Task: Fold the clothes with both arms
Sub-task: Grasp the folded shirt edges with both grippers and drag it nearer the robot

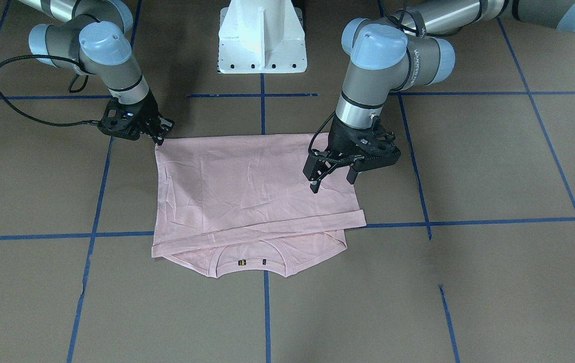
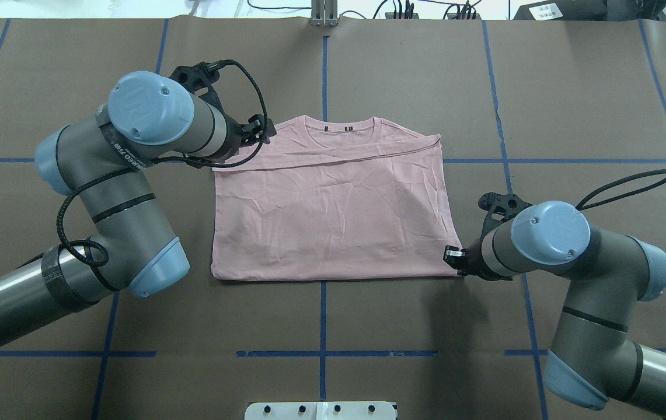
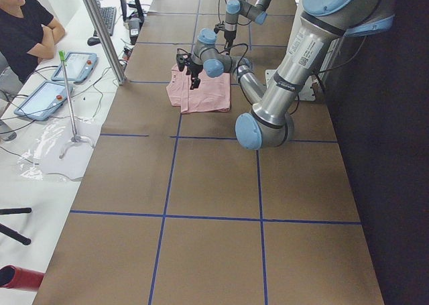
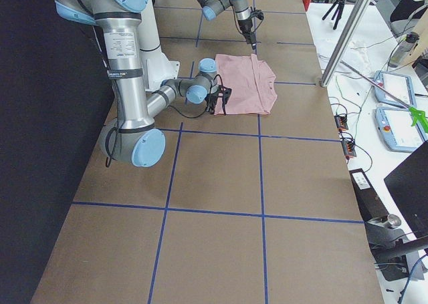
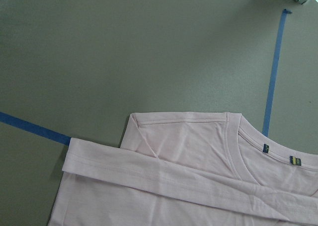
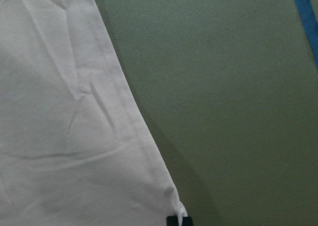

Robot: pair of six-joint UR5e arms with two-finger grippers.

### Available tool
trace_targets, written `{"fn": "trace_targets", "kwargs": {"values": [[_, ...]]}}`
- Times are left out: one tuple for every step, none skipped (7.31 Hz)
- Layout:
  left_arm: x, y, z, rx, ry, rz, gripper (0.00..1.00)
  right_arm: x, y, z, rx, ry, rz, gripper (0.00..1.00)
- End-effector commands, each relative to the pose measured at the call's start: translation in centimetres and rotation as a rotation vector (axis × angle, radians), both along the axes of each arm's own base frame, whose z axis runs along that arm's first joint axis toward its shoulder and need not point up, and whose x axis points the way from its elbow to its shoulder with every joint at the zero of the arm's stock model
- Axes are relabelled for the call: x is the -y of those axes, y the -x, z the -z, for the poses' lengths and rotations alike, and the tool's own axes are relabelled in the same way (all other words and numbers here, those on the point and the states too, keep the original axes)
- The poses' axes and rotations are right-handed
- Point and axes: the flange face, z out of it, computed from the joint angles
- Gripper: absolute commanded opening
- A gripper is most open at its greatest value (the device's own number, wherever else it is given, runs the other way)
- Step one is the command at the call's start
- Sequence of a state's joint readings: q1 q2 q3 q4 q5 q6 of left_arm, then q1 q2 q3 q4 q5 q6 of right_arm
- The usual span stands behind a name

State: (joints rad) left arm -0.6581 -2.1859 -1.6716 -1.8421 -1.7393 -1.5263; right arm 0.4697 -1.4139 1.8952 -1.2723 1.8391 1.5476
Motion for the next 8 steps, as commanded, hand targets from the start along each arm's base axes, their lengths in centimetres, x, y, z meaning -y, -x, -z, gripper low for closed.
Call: {"fn": "trace_targets", "kwargs": {"values": [[-0.1, 0.2, 0.5, -0.007, -0.007, 0.001, 1.00, -5.1, -3.4, -1.2, -0.014, 0.000, 0.056, 0.00], [-0.5, 0.4, 0.9, -0.016, -0.012, -0.002, 1.00, -9.2, -4.4, -1.5, -0.027, -0.005, 0.114, 0.00], [-0.7, 0.4, 0.7, -0.015, -0.014, -0.002, 1.00, -13.6, -3.8, -1.8, -0.038, -0.001, 0.192, 0.00], [-1.0, 0.1, 0.5, -0.012, -0.013, -0.007, 1.00, -17.5, -2.9, -1.0, -0.026, 0.039, 0.238, 0.00], [-1.2, 0.1, 0.5, -0.014, -0.012, -0.009, 1.00, -21.1, -1.7, -0.5, -0.022, 0.076, 0.281, 0.13], [-2.4, -0.2, 1.3, -0.029, -0.022, -0.027, 1.00, -22.0, -1.7, 0.6, -0.003, 0.052, 0.269, 0.99], [-3.9, -0.4, 2.3, -0.044, -0.015, -0.042, 1.00, -21.5, -2.0, 1.8, 0.021, 0.045, 0.210, 1.00], [-6.0, -1.6, 2.4, -0.033, 0.072, -0.040, 1.00, -19.9, -2.8, 3.0, 0.050, 0.041, 0.167, 1.00]]}}
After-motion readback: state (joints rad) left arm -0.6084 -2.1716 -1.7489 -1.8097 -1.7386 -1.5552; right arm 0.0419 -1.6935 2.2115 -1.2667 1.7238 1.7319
